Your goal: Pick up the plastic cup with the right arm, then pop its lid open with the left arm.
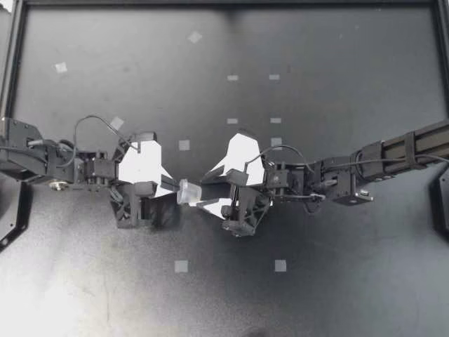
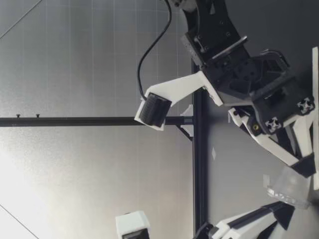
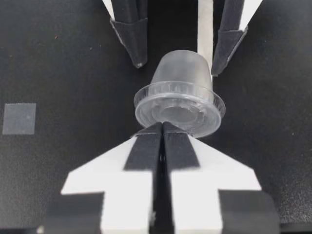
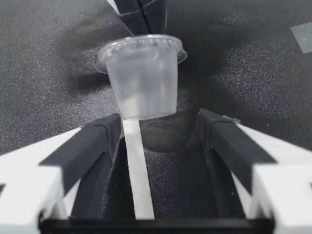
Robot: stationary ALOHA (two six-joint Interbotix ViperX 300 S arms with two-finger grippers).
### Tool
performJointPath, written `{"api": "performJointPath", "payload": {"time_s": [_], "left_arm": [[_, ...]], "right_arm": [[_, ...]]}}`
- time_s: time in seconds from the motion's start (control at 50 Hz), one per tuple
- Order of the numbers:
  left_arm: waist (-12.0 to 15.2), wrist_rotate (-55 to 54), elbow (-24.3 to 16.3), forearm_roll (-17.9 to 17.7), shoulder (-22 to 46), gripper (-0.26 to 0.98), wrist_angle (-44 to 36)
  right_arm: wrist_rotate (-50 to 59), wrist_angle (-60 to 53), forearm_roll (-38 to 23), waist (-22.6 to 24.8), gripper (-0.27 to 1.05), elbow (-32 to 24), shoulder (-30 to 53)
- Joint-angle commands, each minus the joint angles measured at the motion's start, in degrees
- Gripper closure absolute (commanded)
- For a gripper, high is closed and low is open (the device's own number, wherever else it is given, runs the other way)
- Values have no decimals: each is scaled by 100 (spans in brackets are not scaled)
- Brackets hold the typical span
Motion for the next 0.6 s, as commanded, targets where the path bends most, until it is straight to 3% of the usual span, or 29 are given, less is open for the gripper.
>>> {"api": "performJointPath", "payload": {"time_s": [0.0, 0.58], "left_arm": [[18, -9, -132, 0, -44, 75, -114], [18, -26, -105, 0, -44, 75, -132]], "right_arm": [[9, -9, -9, -44, 10, -97, -255], [0, 466, -79, -44, 17, -396, -237]]}}
